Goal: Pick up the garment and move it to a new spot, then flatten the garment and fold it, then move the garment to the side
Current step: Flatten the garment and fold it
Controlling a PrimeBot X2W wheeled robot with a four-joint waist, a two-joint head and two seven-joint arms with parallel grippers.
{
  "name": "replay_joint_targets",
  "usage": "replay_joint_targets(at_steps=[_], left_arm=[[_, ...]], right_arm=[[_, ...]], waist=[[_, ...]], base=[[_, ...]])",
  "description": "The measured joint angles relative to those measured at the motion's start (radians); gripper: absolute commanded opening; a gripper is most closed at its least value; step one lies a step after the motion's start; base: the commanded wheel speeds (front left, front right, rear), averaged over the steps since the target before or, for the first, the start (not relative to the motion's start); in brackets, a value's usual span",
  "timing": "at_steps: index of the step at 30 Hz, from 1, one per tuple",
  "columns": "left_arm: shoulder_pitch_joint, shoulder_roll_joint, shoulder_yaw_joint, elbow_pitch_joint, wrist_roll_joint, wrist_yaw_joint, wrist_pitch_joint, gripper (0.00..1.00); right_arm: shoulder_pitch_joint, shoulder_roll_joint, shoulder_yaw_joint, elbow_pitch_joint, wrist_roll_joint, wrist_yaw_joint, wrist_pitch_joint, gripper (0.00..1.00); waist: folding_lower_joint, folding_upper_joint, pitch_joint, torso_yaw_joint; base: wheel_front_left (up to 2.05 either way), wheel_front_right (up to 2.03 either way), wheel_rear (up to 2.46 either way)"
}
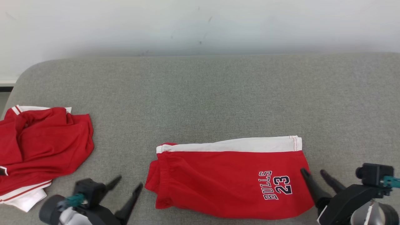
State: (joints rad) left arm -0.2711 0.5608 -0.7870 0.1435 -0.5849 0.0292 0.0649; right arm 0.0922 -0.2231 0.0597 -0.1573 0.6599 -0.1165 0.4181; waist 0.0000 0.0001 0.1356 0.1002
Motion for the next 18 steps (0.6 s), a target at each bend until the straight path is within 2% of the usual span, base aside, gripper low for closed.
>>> replay_joint_targets(at_steps=[4,10,18], left_arm=[[0.026,-0.022,0.093,-0.065,-0.026,0.059,-0.116,1.0],[0.093,-0.09,0.211,-0.121,-0.094,0.085,-0.265,1.0],[0.165,-0.156,0.287,-0.106,-0.143,0.094,-0.296,1.0]], right_arm=[[-0.001,0.003,-0.036,-0.037,-0.013,-0.004,-0.061,1.0],[-0.002,0.024,-0.057,-0.045,-0.057,-0.007,-0.151,1.0],[-0.049,0.087,-0.053,0.003,-0.073,-0.007,-0.265,1.0]], waist=[[0.0,0.0,-0.017,-0.003],[-0.0001,-0.0001,-0.046,0.0],[-0.0001,0.0,-0.089,-0.006]], base=[[0.0,0.0,0.0],[0.0,0.0,0.0],[0.0,0.0,0.0]])
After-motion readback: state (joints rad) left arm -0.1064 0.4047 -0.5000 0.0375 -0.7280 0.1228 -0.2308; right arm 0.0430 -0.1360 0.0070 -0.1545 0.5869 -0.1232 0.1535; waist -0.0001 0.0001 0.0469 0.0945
